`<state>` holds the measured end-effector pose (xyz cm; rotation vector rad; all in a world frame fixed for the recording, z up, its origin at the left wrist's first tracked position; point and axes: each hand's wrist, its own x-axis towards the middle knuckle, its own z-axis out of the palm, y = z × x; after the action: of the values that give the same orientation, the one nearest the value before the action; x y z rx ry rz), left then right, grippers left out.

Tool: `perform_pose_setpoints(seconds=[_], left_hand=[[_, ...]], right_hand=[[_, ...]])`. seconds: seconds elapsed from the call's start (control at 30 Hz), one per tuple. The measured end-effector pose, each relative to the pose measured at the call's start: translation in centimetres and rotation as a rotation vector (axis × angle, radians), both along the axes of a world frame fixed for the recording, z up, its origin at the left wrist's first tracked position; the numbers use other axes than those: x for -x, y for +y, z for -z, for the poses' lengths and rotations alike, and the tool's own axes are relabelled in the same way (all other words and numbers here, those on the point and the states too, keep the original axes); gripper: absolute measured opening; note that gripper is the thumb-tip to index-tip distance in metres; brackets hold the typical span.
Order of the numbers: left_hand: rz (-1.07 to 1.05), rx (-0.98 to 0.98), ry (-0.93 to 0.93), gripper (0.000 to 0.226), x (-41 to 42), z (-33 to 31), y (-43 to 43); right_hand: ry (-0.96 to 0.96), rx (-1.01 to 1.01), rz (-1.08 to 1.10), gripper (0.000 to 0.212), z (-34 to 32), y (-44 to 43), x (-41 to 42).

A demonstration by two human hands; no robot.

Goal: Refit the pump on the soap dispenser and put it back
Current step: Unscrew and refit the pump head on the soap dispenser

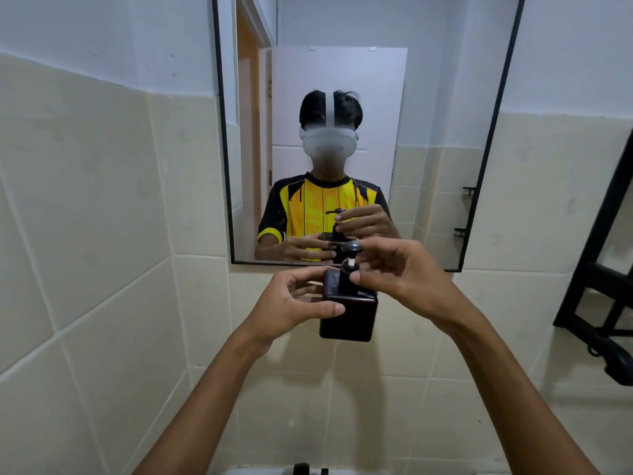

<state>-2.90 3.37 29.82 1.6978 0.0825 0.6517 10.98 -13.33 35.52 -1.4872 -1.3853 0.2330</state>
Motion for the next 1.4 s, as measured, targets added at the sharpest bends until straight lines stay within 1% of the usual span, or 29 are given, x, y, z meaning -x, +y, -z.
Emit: perform_pose_setpoints(seconds=[0.1,0.2,0.27,0.33,0.43,0.5,0.6,0.67,0.8,0.83,0.97,1.1,1.2,1.23,1.33,1.4], left_hand=[[0.015,0.005,-0.006,0.069,0.0,0.1,-0.3],[0.011,0.001,-0.011,0.067,0.0,0.0,-0.4],[0.007,-0.008,-0.002,0.066,0.1,0.0,-0.4],[-0.001,-0.018,0.006,0.063,0.1,0.0,-0.4],[-0.006,-0.038,0.009,0.059,0.0,0.1,-0.4],[-0.004,-0.039,0.011,0.059,-0.1,0.1,-0.4],[0.005,-0.016,0.003,0.063,0.1,0.3,-0.2],[0.006,-0.005,-0.010,0.067,0.3,0.2,0.0],[0.006,-0.007,-0.025,0.071,0.6,0.1,0.1],[0.007,-0.005,-0.026,0.071,0.6,0.1,0.1],[0.010,-0.003,-0.012,0.069,0.7,0.0,-0.1],[0.017,0.014,-0.018,0.069,0.7,-0.1,-0.3],[0.023,0.018,-0.018,0.068,0.7,-0.2,-0.6],[0.022,0.018,-0.017,0.068,0.6,-0.3,-0.6],[0.015,0.028,-0.013,0.068,0.7,-0.3,-0.7],[0.013,0.025,-0.013,0.068,0.8,-0.4,-0.7]], right_hand=[[-0.010,0.004,0.004,0.038,0.0,0.2,0.0],[0.021,0.013,-0.051,0.041,-0.2,0.1,0.0],[0.016,0.034,-0.077,0.038,-0.3,-0.3,-0.3],[0.011,0.049,-0.059,0.034,-0.2,-0.4,-0.4],[0.029,0.049,-0.010,0.038,0.2,-0.1,-0.2],[0.050,0.065,-0.022,0.040,0.2,0.0,-0.4],[0.096,0.108,-0.094,0.037,-0.1,-0.5,-1.0],[0.121,0.111,-0.084,0.034,-0.2,-0.7,-1.1],[0.113,0.104,-0.049,0.023,-0.1,-0.3,-0.9],[0.123,0.099,-0.048,0.023,-0.1,-0.2,-0.8],[0.128,0.082,-0.043,0.037,0.0,-0.2,-0.3],[0.144,0.056,-0.083,0.037,0.1,-0.1,-0.2],[0.124,0.053,-0.083,0.022,-0.2,0.0,-0.1],[0.134,0.051,-0.088,0.024,-0.3,0.0,-0.1],[0.175,0.055,-0.140,0.041,-0.6,-0.1,-0.5],[0.142,0.088,-0.171,0.047,-1.0,-0.1,-0.9]])
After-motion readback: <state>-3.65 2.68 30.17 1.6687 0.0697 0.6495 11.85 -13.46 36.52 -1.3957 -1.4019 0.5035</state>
